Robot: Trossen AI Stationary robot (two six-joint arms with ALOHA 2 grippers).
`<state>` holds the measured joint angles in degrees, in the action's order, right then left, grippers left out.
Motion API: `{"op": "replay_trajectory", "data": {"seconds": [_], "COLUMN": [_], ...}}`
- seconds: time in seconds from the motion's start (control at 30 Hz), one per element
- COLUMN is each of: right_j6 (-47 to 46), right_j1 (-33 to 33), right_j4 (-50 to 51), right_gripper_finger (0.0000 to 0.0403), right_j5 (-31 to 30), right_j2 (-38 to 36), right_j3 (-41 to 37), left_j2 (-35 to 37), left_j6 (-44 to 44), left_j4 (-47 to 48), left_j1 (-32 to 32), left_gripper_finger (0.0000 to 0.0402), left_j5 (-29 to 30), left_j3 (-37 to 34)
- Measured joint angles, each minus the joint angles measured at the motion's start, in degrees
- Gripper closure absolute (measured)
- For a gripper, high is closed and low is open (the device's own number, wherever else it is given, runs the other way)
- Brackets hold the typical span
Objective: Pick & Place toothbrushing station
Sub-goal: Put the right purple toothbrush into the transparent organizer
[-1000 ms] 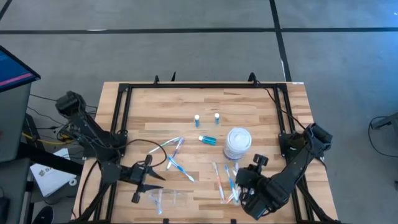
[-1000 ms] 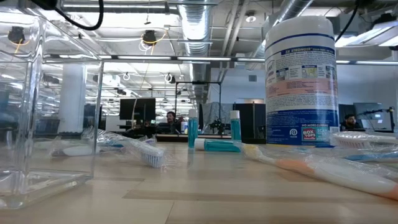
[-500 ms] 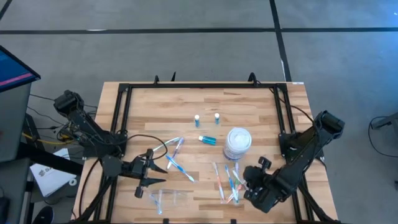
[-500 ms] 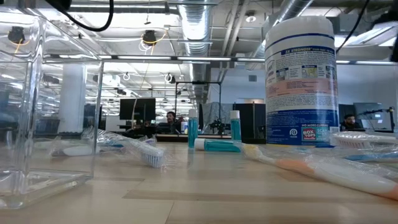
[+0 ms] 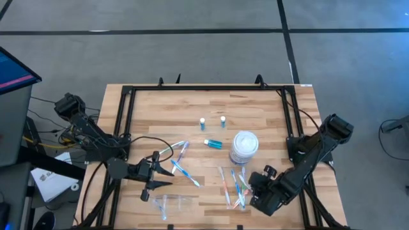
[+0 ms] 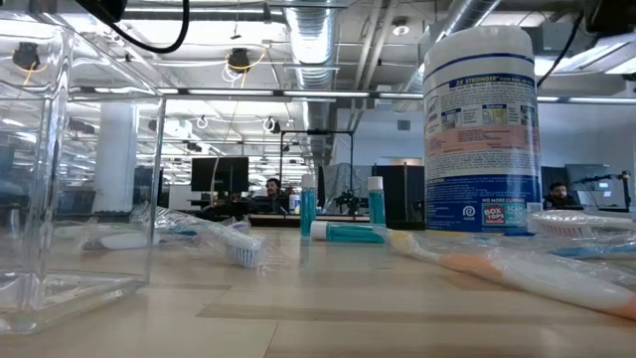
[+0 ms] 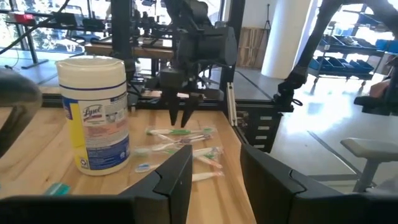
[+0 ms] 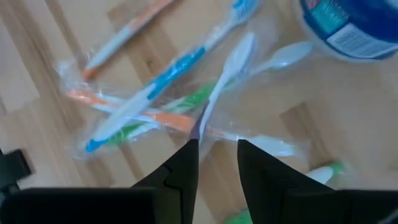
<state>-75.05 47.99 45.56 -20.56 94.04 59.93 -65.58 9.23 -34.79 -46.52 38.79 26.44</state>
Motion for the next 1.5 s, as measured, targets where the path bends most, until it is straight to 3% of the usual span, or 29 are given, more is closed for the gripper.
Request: {"op": "replay_trajectory", "data": {"seconds": [0.3, 1.5], "right_j6": [0.24, -2.12], "right_j1": [0.28, 1.11], "right_j4": [-10.36, -15.43], "right_gripper_finger": [0.0301, 0.0301], "right_j5": [5.50, 6.93], "right_j2": [-0.02, 0.02], "right_j3": [-5.18, -9.00], "left_j2": [-0.02, -0.04], "left_j6": [0.04, 0.22], "left_j4": [0.02, 0.07], "left_j1": [0.00, -0.09], "left_gripper_finger": [0.0270, 0.0270], "left_j5": [0.02, -1.18], "left_j3": [0.00, 0.00]}}
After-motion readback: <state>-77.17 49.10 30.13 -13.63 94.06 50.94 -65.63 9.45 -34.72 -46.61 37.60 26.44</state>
